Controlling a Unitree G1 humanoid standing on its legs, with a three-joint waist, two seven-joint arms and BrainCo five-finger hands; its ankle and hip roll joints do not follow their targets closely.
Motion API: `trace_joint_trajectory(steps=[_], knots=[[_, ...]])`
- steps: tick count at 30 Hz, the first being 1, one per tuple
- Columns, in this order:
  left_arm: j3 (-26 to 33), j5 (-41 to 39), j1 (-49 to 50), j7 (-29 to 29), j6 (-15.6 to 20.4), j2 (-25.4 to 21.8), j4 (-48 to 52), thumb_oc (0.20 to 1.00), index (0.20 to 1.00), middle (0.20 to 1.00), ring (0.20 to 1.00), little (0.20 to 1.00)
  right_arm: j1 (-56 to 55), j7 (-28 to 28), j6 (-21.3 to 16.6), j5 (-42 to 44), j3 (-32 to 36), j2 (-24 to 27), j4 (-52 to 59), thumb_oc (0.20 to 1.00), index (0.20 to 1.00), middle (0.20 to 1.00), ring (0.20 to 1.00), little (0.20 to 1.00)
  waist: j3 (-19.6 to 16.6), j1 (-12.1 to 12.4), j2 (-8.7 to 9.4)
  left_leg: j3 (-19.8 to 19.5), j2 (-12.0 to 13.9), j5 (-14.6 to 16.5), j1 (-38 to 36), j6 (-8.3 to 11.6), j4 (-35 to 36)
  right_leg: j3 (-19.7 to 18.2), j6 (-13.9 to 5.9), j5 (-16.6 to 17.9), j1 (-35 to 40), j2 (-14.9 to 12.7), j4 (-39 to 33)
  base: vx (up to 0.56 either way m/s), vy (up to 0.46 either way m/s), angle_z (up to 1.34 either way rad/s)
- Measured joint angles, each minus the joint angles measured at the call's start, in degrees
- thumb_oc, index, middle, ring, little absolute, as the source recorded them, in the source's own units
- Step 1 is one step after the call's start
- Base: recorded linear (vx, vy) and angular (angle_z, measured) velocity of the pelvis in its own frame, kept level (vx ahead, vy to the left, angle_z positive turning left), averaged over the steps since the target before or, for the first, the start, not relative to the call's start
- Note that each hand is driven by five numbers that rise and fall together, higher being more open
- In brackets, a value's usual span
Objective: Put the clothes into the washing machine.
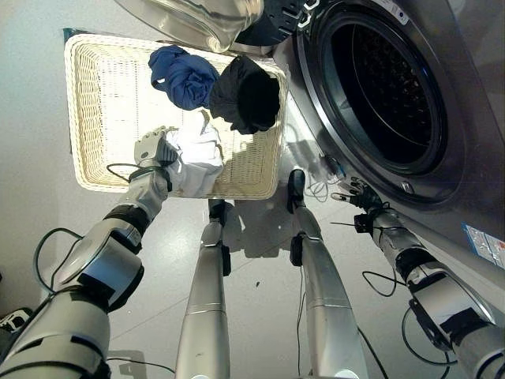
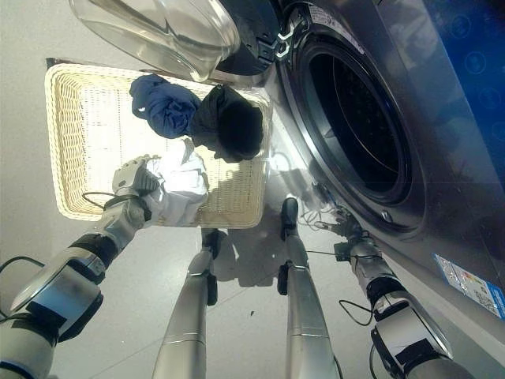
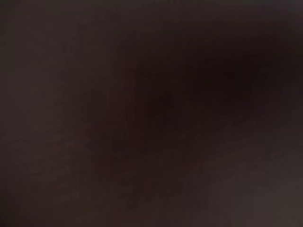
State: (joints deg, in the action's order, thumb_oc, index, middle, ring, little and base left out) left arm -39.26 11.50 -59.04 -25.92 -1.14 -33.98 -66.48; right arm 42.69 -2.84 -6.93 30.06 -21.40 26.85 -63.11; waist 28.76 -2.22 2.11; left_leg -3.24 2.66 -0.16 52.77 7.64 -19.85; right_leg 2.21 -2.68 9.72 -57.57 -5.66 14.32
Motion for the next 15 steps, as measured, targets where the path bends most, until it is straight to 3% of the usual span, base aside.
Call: trace_joint_trajectory(steps=[3, 5, 6, 8, 15], knots=[[2.20, -6.67, 0.45, 0.08, 2.34, -0.09, 0.49, 0.200, 0.200, 0.200, 0.200, 0.200, -0.09, 0.71, -0.77, 2.80, 0.02, 0.01, 3.15, 1.000, 1.000, 1.000, 1.000, 1.000, 0.00, 0.05, -0.01, 0.00, 0.00, 0.00, -0.08, 0.01, 0.01, -0.05, 0.00, 0.00, 0.01, 0.03, 0.11, 0.00, 0.000, 0.00], [6.86, -11.14, 2.25, 0.43, 4.03, 0.01, 2.83, 0.200, 0.200, 0.200, 0.200, 0.200, -0.93, 1.15, -0.87, 4.98, 0.26, 0.14, 7.24, 1.000, 1.000, 1.000, 1.000, 1.000, 0.00, -0.14, 0.00, -0.01, 0.00, 0.00, -0.12, 0.02, 0.00, -0.09, 0.01, 0.00, 0.00, 0.05, 0.19, 0.00, 0.000, 0.00], [9.54, -16.82, 4.53, 0.70, 6.83, 0.31, 5.24, 0.200, 0.200, 0.200, 0.200, 0.200, -2.11, 1.72, -1.95, 7.41, 0.32, 0.29, 12.48, 1.000, 1.000, 1.000, 1.000, 1.000, 0.00, -0.18, 0.00, -0.02, 0.01, 0.00, -0.15, 0.02, 0.05, -0.10, 0.03, 0.02, -0.02, 0.06, 0.20, 0.00, 0.000, 0.00], [11.17, -20.91, 8.31, 1.35, 9.73, 0.53, 10.98, 0.200, 0.200, 0.200, 0.200, 0.200, -3.37, 1.71, -1.82, 10.19, 0.35, 0.31, 19.53, 1.000, 1.000, 1.000, 1.000, 1.000, 0.01, -0.08, 0.01, -0.02, -0.01, 0.00, -0.12, 0.02, 0.09, -0.11, 0.03, 0.02, -0.08, 0.04, 0.21, 0.00, 0.000, 0.00], [13.53, -21.76, 20.22, -1.86, 20.67, 3.01, 27.19, 0.200, 0.200, 0.200, 0.200, 0.200, -9.22, 3.60, -1.94, 18.50, 1.76, -1.46, 35.11, 1.000, 1.000, 1.000, 1.000, 1.000, 0.12, 0.31, 0.14, -0.13, -0.05, 0.00, -0.19, 0.03, 0.54, -0.12, 0.02, -0.01, -0.28, 0.06, 0.23, 0.00, 0.000, 0.00]])
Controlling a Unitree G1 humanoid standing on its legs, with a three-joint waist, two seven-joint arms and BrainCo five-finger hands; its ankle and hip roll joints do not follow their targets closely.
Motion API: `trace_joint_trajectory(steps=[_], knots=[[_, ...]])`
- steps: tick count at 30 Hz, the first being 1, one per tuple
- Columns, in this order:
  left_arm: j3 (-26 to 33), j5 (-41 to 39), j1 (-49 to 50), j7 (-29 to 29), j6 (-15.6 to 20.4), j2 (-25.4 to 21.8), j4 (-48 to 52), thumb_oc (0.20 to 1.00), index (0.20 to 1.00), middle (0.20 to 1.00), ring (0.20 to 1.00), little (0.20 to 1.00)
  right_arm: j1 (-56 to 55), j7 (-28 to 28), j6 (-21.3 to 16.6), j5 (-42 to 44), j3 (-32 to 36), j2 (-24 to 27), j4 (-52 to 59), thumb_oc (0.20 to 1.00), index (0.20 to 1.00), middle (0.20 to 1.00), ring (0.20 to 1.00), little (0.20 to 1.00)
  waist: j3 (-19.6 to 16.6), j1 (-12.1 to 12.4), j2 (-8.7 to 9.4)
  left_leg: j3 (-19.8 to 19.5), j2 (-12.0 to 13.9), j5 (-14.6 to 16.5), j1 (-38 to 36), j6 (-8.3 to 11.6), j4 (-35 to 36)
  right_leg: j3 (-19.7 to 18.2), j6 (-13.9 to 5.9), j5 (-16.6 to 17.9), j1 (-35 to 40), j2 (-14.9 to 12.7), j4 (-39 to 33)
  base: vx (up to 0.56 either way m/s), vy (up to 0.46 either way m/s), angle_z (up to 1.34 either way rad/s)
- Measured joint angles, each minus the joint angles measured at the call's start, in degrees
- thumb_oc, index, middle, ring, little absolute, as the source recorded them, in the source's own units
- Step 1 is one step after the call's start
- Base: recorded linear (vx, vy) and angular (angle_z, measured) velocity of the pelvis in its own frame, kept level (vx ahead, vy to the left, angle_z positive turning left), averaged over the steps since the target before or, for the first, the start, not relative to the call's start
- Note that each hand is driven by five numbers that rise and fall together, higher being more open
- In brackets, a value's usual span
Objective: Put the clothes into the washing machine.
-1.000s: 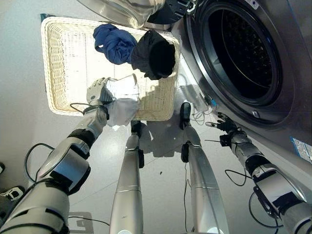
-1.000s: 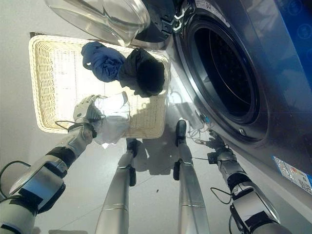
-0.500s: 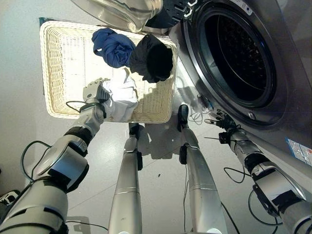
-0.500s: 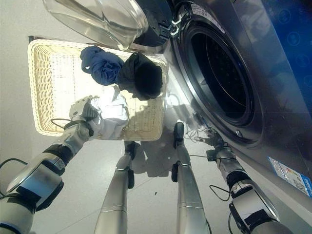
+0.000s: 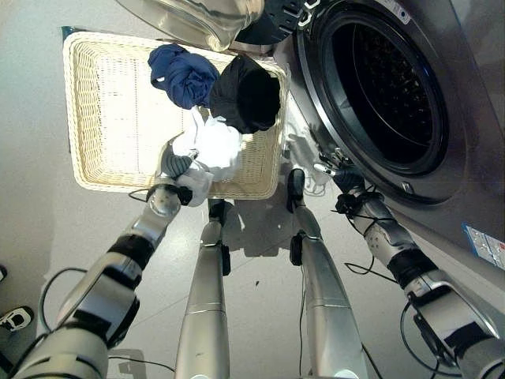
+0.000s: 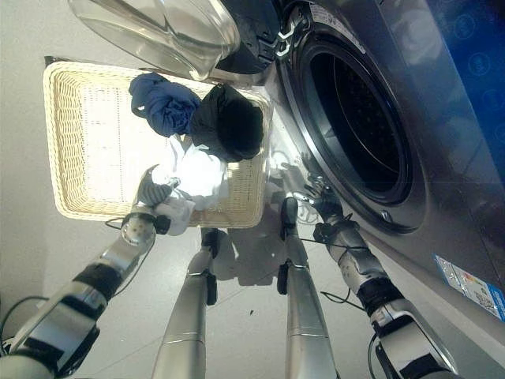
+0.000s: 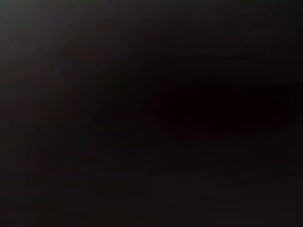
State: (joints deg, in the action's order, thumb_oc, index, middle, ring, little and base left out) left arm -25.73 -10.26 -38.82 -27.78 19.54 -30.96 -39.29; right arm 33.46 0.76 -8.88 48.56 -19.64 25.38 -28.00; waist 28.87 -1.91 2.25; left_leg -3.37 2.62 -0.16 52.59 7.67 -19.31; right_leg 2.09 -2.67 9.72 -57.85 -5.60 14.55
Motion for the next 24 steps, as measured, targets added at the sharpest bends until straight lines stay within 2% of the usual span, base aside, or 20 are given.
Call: trace_joint_trajectory(steps=[6, 14, 17, 24], knots=[[2.25, 5.25, 2.73, -0.97, 6.05, 0.91, 12.29, 0.200, 0.200, 0.200, 0.200, 0.200, -3.63, 0.90, 0.07, 1.66, 1.55, -1.50, 10.04, 1.000, 1.000, 1.000, 1.000, 1.000, 0.33, 1.52, 0.10, -0.13, -0.01, 0.01, -0.01, 0.03, 0.02, 0.01, 0.01, -0.02, -0.22, 0.04, 0.14, 0.00, -0.002, -0.01], [2.21, 13.85, 2.60, 0.00, 7.09, 0.51, 22.20, 0.200, 0.200, 0.200, 0.200, 0.200, -4.16, 2.57, 1.68, 1.71, 1.19, -2.30, 18.54, 1.000, 1.000, 1.000, 1.000, 1.000, 0.39, 1.98, 0.06, -0.64, -0.13, -0.01, -0.04, 0.07, -0.37, 0.07, 0.13, -0.17, -0.24, 0.00, 0.95, 0.00, -0.004, 0.00], [2.11, 14.58, 2.35, 1.63, 7.20, 0.87, 24.15, 0.200, 0.200, 0.200, 0.200, 0.200, -3.93, 2.86, 2.46, 2.33, 0.70, -2.45, 20.30, 1.000, 1.000, 1.000, 1.000, 1.000, 0.41, 2.88, 0.04, -1.11, -0.20, -0.07, -0.18, 0.18, -0.40, 0.21, 0.19, -0.37, -0.26, 0.01, 1.40, 0.01, -0.019, 0.02], [0.18, 18.54, 1.41, 3.82, 6.97, 0.43, 25.18, 0.200, 0.200, 0.200, 0.200, 0.200, -2.56, 3.71, 4.20, 3.92, -1.55, -3.14, 22.47, 1.000, 1.000, 1.000, 1.000, 1.000, 0.43, 3.18, 0.02, -2.28, -0.80, -0.18, -0.21, 0.41, -0.42, 0.72, 0.41, -0.89, -0.29, -0.42, 2.28, 0.01, -0.018, 0.05]])
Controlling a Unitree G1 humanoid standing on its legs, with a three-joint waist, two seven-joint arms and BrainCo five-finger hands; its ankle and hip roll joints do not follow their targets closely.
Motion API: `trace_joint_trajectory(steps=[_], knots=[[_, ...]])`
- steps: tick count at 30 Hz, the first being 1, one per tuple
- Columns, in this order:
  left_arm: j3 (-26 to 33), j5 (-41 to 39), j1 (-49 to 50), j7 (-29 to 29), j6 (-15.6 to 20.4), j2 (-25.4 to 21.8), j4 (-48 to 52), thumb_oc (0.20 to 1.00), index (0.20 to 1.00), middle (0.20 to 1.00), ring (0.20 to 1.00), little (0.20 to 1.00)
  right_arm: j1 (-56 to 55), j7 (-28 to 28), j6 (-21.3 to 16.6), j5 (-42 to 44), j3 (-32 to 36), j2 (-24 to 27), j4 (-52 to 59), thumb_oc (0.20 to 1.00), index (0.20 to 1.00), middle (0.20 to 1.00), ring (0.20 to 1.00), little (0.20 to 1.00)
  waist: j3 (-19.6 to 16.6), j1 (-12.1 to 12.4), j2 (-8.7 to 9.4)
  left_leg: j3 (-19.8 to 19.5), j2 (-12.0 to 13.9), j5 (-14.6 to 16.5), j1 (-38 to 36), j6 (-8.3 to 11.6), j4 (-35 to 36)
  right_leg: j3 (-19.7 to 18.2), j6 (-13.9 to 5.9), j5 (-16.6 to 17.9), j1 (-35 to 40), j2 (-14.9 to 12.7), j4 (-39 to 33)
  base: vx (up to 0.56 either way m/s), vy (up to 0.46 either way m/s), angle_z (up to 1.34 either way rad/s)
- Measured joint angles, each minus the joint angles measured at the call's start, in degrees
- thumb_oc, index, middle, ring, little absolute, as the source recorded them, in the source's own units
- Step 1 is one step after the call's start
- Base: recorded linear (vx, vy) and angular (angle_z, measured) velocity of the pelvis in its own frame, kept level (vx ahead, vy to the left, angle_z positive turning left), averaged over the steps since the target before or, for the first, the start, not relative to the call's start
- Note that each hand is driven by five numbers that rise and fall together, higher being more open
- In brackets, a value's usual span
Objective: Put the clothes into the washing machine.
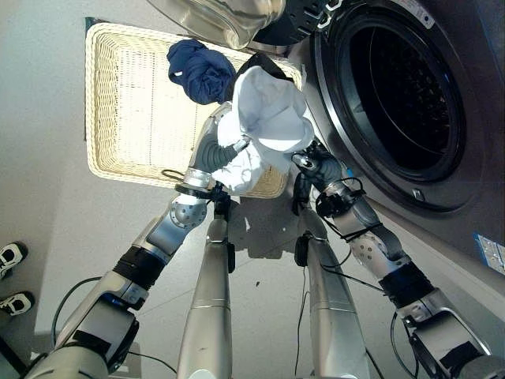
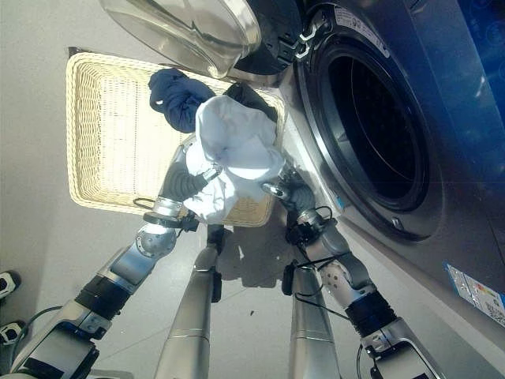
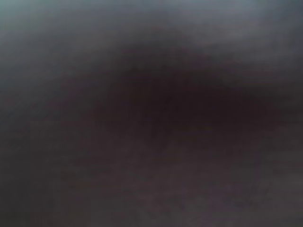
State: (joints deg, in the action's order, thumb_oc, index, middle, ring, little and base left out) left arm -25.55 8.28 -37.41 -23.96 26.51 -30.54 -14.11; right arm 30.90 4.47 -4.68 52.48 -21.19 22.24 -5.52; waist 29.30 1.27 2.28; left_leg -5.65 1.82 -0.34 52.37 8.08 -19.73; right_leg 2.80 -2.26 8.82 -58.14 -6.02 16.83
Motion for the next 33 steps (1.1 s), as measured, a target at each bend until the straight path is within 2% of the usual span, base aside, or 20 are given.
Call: trace_joint_trajectory(steps=[11, 12, 13, 14, 26, 33], knots=[[-3.04, 2.23, -2.80, 2.38, -0.25, -0.87, 0.04, 0.200, 0.200, 0.200, 0.200, 0.200, 1.60, -0.19, 0.07, 1.14, -1.38, -0.37, 0.63, 1.000, 1.000, 1.000, 1.000, 1.000, 0.04, 1.16, -0.06, -0.07, -0.03, -0.01, 0.00, 0.01, -0.01, 0.18, -0.01, -0.02, -0.01, -0.10, 0.10, 0.00, -0.001, 0.00], [-3.02, 2.22, -2.94, 3.06, -0.25, -0.85, 0.12, 0.200, 0.200, 0.200, 0.200, 0.200, 1.79, -0.60, 0.07, 1.14, -1.52, -0.51, 0.65, 0.934, 0.934, 0.934, 0.934, 0.934, 0.04, 1.17, -0.06, -0.24, -0.12, -0.01, 0.00, 0.01, -0.07, 0.22, -0.04, -0.05, -0.01, -0.18, 0.40, 0.01, -0.011, 0.04], [-3.05, 2.20, -2.95, 3.65, -0.25, -0.80, 0.37, 0.200, 0.200, 0.200, 0.200, 0.200, 1.99, -0.85, 0.07, 1.14, -1.57, -0.62, 0.67, 0.304, 0.304, 0.304, 0.304, 0.304, 0.05, 1.23, -0.05, -0.33, -0.14, -0.01, 0.00, 0.01, -0.08, 0.26, -0.09, -0.11, 0.00, -0.19, 0.51, 0.01, -0.015, 0.05], [-3.05, 2.18, -2.90, 4.31, -0.25, -0.78, 0.93, 0.200, 0.200, 0.200, 0.200, 0.200, 2.04, -1.30, 0.06, 1.14, -1.78, -0.62, 0.67, 0.200, 0.200, 0.200, 0.200, 0.200, 0.05, 1.23, -0.05, -0.45, -0.16, -0.04, 0.00, 0.06, -0.10, 0.33, -0.19, -0.27, -0.01, -0.22, 0.74, 0.00, 0.000, 0.00], [-3.76, 2.22, -3.22, 5.06, -0.25, 0.65, 2.12, 0.200, 0.200, 0.200, 0.200, 0.200, 1.48, -4.04, -1.33, 4.01, -1.72, -0.66, 0.75, 0.200, 0.200, 0.200, 0.200, 0.200, 0.05, 1.13, -0.04, -0.86, -0.16, -0.12, -0.04, 0.18, -0.28, 0.80, -0.27, -0.66, 0.01, -0.31, 1.27, 0.00, -0.004, 0.01], [-4.23, 2.77, -3.13, 2.18, -0.25, 0.65, 2.13, 0.200, 0.200, 0.200, 0.200, 0.200, 1.51, -4.09, -1.33, 4.64, -1.73, -0.84, 0.76, 0.200, 0.200, 0.200, 0.200, 0.200, 0.05, 1.17, -0.04, -0.82, -0.16, -0.12, -0.04, 0.18, -0.09, 0.80, -0.28, -0.66, 0.01, -0.33, 1.10, 0.00, 0.000, 0.00]])
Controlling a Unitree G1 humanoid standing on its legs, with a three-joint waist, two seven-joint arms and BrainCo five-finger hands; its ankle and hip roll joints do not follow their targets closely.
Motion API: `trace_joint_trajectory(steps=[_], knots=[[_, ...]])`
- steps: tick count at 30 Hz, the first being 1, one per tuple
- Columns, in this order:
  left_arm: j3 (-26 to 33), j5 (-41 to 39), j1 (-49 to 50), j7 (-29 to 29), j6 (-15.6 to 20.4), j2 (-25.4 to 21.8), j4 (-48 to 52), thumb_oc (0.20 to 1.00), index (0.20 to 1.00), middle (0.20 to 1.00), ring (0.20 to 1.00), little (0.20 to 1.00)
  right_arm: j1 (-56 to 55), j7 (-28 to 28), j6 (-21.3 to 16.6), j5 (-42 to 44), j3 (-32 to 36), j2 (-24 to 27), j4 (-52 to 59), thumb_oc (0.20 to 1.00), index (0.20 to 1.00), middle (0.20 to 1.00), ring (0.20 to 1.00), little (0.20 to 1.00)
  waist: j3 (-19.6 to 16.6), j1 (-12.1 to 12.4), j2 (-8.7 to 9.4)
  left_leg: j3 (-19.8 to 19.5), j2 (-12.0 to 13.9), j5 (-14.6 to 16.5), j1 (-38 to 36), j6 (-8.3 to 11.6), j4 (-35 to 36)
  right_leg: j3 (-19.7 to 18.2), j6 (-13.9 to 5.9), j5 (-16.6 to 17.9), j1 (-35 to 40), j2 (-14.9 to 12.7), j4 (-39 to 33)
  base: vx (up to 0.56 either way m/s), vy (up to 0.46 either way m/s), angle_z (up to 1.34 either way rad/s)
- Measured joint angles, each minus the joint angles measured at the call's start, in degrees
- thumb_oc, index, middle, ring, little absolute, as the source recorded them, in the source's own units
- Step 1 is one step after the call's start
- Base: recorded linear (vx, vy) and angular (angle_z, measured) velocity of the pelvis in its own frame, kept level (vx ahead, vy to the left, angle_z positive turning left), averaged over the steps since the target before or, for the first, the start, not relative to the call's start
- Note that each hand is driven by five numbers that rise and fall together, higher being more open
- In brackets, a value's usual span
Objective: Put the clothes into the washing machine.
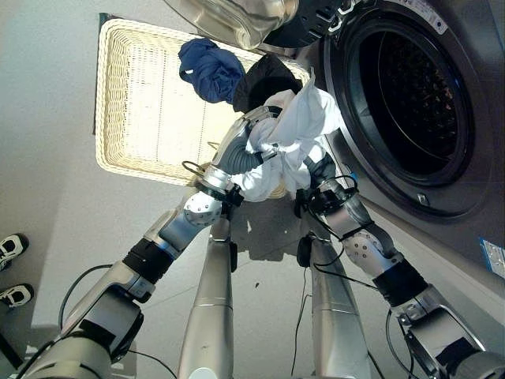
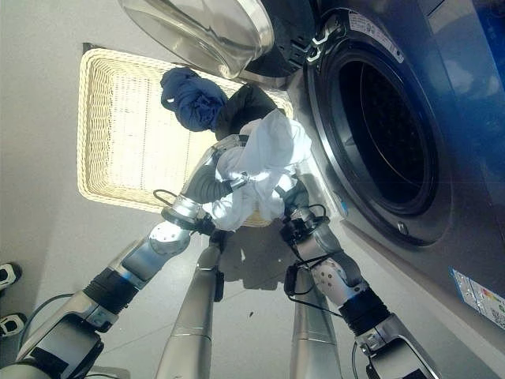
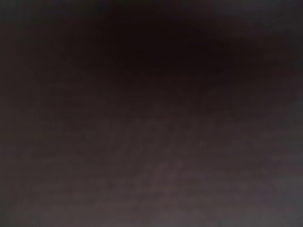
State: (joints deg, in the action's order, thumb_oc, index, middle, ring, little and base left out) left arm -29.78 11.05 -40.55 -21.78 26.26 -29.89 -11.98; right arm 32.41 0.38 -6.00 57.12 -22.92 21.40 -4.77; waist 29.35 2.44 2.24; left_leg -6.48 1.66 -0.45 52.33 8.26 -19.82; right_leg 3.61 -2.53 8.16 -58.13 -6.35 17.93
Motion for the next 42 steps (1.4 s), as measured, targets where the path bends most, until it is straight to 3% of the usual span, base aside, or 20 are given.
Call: trace_joint_trajectory(steps=[1, 2, 3, 8, 15, 21, 28, 32, 36, 42], knots=[[0.01, 1.74, 0.04, -1.19, 0.00, 0.07, 0.00, 0.351, 0.351, 0.351, 0.351, 0.351, 0.02, 0.01, 0.00, 0.32, 0.00, -0.03, 0.00, 0.200, 0.200, 0.200, 0.200, 0.200, 0.00, 0.00, 0.00, -0.01, 0.00, 0.00, 0.00, 0.00, 0.09, 0.01, 0.00, 0.00, 0.00, 0.01, -0.05, 0.00, 0.000, 0.00], [0.00, 2.23, 0.06, -1.86, 0.00, 0.11, 0.00, 0.576, 0.576, 0.576, 0.576, 0.576, 0.02, 0.01, -0.01, 0.35, 0.00, -0.07, 0.00, 0.200, 0.200, 0.200, 0.200, 0.200, 0.00, 0.00, 0.00, -0.02, 0.00, -0.01, 0.00, 0.00, 0.11, 0.01, 0.00, 0.00, 0.00, 0.01, -0.05, 0.00, 0.000, 0.00], [0.03, 2.59, 0.09, -2.55, -0.01, 0.17, 0.00, 1.000, 1.000, 1.000, 1.000, 1.000, 0.02, 0.02, -0.01, 0.39, 0.00, -0.12, 0.00, 0.200, 0.200, 0.200, 0.200, 0.200, 0.00, -0.01, 0.00, -0.03, 0.00, -0.01, 0.00, 0.00, 0.12, 0.02, 0.00, 0.00, 0.00, 0.01, -0.04, 0.00, 0.000, 0.00], [0.04, 4.22, 0.59, -9.04, -0.17, 0.88, 0.00, 1.000, 1.000, 1.000, 1.000, 1.000, 0.16, 0.01, -0.19, 0.86, 0.00, -0.53, -0.01, 0.200, 0.200, 0.200, 0.200, 0.200, 0.00, 0.17, 0.00, -0.12, 0.00, -0.01, 0.00, 0.01, 0.12, 0.11, -0.03, -0.03, 0.00, -0.01, 0.09, 0.00, -0.006, 0.00], [2.41, 10.10, 2.68, -25.63, -1.34, 3.02, 0.00, 1.000, 1.000, 1.000, 1.000, 1.000, 0.19, -0.10, -0.38, 3.30, -0.26, -1.39, -0.03, 0.200, 0.200, 0.200, 0.200, 0.200, 0.00, 0.53, 0.00, -0.67, 0.00, -0.14, -0.01, 0.22, -0.30, 0.50, 0.09, -0.61, 0.01, -0.08, 1.06, 0.00, -0.008, 0.02], [4.52, 14.55, 2.16, -34.73, -0.93, 3.94, 0.02, 1.000, 1.000, 1.000, 1.000, 1.000, 0.23, -1.07, -0.41, 5.83, -0.23, -2.81, -0.20, 0.200, 0.200, 0.200, 0.200, 0.200, 0.01, 1.67, 0.00, -1.64, 0.01, -0.38, 0.00, 0.62, -0.30, 1.40, 0.41, -1.06, 0.00, -0.21, 1.87, 0.00, -0.017, 0.05], [5.74, 13.08, 1.97, -34.59, 0.01, 4.15, 0.02, 1.000, 1.000, 1.000, 1.000, 1.000, 0.64, -1.72, -1.16, 8.33, 0.29, -3.74, -0.56, 0.200, 0.200, 0.200, 0.200, 0.200, 0.02, 1.50, 0.02, -1.69, 0.01, -0.39, 0.01, 0.65, -0.32, 1.52, 0.41, -1.07, 0.01, -0.23, 1.87, 0.00, -0.001, 0.01], [6.62, 7.83, 2.52, -32.98, 0.95, 4.08, -0.10, 1.000, 1.000, 1.000, 1.000, 1.000, 0.52, -1.82, -3.57, 9.20, 2.08, -3.65, -0.99, 0.200, 0.200, 0.200, 0.200, 0.200, 0.02, 1.54, 0.02, -1.68, 0.00, -0.38, 0.02, 0.65, -0.29, 1.51, 0.41, -1.08, 0.01, -0.26, 1.83, 0.00, 0.000, 0.00], [9.44, 2.98, 3.66, -31.45, 1.31, 3.93, -0.71, 1.000, 1.000, 1.000, 1.000, 1.000, 0.45, -1.80, -7.54, 10.92, 8.13, -2.43, -1.60, 0.200, 0.200, 0.200, 0.200, 0.200, 0.02, 1.44, 0.03, -1.66, 0.00, -0.35, 0.19, 0.64, -0.45, 1.51, 0.40, -1.08, 0.00, -0.25, 1.72, 0.00, 0.000, 0.00], [10.95, -0.71, 4.31, -31.10, 0.94, 3.48, -3.55, 1.000, 1.000, 1.000, 1.000, 1.000, -0.16, -1.51, -10.30, 11.81, 12.48, -0.27, -1.88, 0.200, 0.200, 0.200, 0.200, 0.200, 0.03, 0.95, 0.05, -1.67, 0.00, 0.04, 0.41, 0.35, -0.89, 1.50, 0.40, -1.08, 0.00, -0.20, 1.62, 0.00, 0.000, 0.00]])
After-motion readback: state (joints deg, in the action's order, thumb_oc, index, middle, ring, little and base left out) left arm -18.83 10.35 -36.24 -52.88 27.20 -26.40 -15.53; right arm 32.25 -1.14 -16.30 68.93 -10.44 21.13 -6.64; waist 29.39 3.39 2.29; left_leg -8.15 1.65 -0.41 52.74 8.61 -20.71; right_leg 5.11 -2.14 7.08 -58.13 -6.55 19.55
